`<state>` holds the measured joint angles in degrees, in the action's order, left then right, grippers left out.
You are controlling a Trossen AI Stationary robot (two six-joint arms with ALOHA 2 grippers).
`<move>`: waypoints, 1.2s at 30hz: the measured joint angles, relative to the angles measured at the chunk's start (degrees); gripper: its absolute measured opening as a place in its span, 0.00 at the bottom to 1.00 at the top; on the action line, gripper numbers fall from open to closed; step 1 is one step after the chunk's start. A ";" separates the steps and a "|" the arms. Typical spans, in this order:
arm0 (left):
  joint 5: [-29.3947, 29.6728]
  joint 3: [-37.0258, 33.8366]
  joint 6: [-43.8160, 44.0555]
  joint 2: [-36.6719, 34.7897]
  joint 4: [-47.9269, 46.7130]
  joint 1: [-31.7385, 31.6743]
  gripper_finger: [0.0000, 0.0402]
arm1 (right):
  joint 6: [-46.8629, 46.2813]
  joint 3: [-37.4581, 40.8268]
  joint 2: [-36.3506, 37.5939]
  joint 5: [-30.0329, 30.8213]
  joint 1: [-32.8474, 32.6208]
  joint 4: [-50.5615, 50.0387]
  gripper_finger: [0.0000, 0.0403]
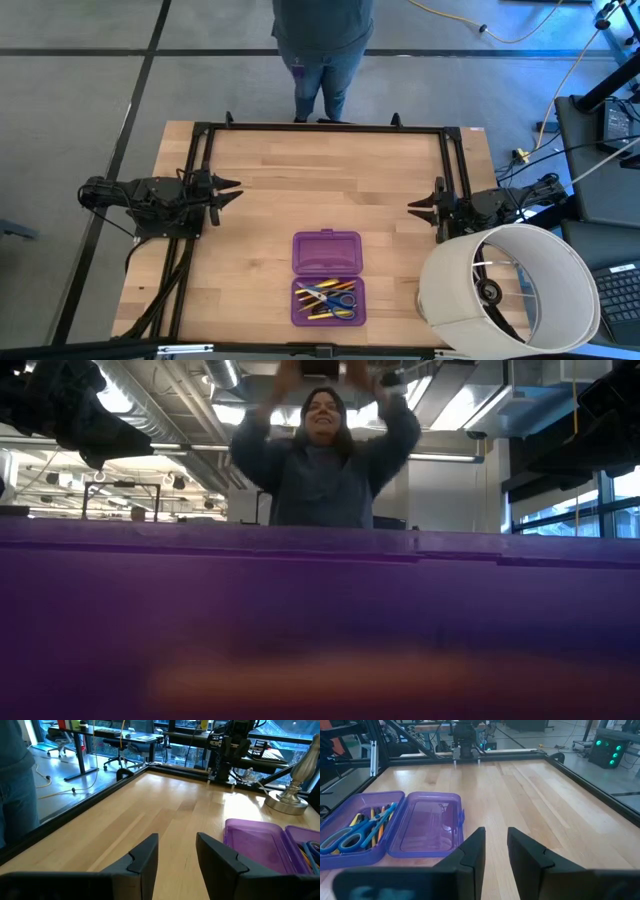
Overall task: Pick & place school supplies into a supply box
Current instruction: Close the violet supply box
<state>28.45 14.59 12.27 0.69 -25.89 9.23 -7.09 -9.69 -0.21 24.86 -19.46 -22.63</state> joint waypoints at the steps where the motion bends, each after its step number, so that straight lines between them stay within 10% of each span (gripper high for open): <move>1: -0.01 0.00 -0.01 0.00 -0.01 0.00 0.32 | -0.07 0.00 0.00 0.00 0.01 0.00 0.22; 13: -0.04 0.00 3.82 0.02 2.15 0.01 0.32 | -1.30 0.00 0.00 -0.35 0.01 0.64 0.22; 18: -0.97 -0.30 8.10 0.22 12.54 -0.07 0.32 | -5.00 -0.11 -2.36 -12.80 -0.07 4.11 0.22; 28: -13.43 -6.48 8.05 7.89 26.26 -0.05 0.32 | -6.01 -0.09 -31.08 -14.03 0.00 31.20 0.22; 36: -10.21 -6.67 11.08 17.37 31.70 -0.07 0.32 | -6.21 -1.99 -54.87 -17.90 -0.92 49.18 0.22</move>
<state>18.24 7.92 23.35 18.06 5.80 9.17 -13.31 -11.68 -55.08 6.96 -20.38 26.55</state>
